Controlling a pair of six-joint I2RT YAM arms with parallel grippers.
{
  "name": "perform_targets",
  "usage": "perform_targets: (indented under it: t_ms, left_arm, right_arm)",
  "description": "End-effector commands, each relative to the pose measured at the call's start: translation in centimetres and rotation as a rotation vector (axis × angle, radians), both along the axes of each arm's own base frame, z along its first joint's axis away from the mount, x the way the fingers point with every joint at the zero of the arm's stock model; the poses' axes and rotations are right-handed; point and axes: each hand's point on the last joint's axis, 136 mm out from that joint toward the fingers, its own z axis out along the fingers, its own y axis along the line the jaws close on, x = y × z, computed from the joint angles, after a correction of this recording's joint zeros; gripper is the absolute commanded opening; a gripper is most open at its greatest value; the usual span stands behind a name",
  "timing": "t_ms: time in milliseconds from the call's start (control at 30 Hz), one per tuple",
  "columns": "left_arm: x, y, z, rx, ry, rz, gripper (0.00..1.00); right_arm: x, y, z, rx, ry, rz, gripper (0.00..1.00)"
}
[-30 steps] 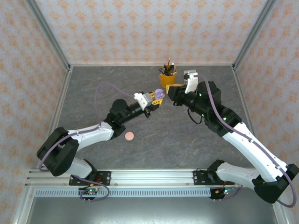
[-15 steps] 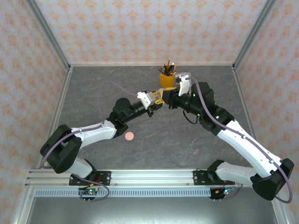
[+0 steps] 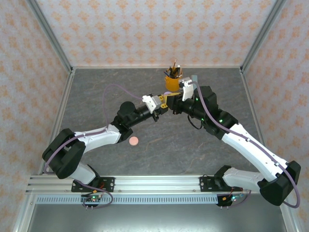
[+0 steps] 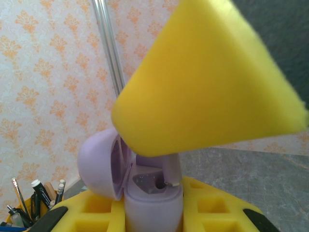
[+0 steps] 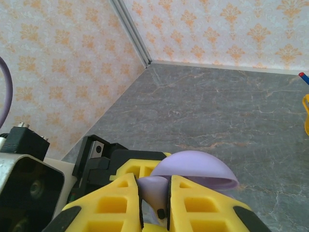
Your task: Insert the wireless bluetooth earbuds into the charging case
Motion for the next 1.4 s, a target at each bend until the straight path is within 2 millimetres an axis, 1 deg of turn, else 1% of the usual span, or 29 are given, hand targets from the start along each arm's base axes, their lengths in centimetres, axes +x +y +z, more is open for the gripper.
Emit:
perform_targets:
  t_ms: [0,367,633,867,1133,1233,1367]
  left_arm:
    - [-0.2,0.0,2.8,-0.061,-0.068,0.006,0.00]
    - [-0.3,0.1,2.7,-0.062,-0.065,0.003,0.00]
    - [-0.3,0.2,3.0,-0.068,-0.072,0.007,0.00]
    - [-0.2,0.3,3.4,-0.082,-0.077,0.015,0.00]
    - [0.2,0.5,3.7,-0.101,-0.072,0.035,0.00]
    - [0.3,0.5,3.7,-0.106,-0.068,0.044,0.00]
    - [0.3,0.6,3.7,-0.111,-0.065,0.045,0.00]
  right_arm:
    - [0.5,-0.3,0.6,-0.002,-0.046,-0.024,0.16]
    - [1.0,-0.8,0.3,-0.024,-0.051,-0.058,0.16]
    - [1.0,-0.6,-1.0,-0.062,-0.031,-0.040,0.16]
    - [0.3,0.0,-2.4,-0.095,0.005,0.020,0.14]
    - [-0.4,0.7,-4.0,-0.135,0.058,0.081,0.14]
    - [-0.6,0.8,-4.5,-0.146,0.072,0.092,0.15]
    - [-0.7,0.7,-4.7,-0.158,0.076,0.094,0.18]
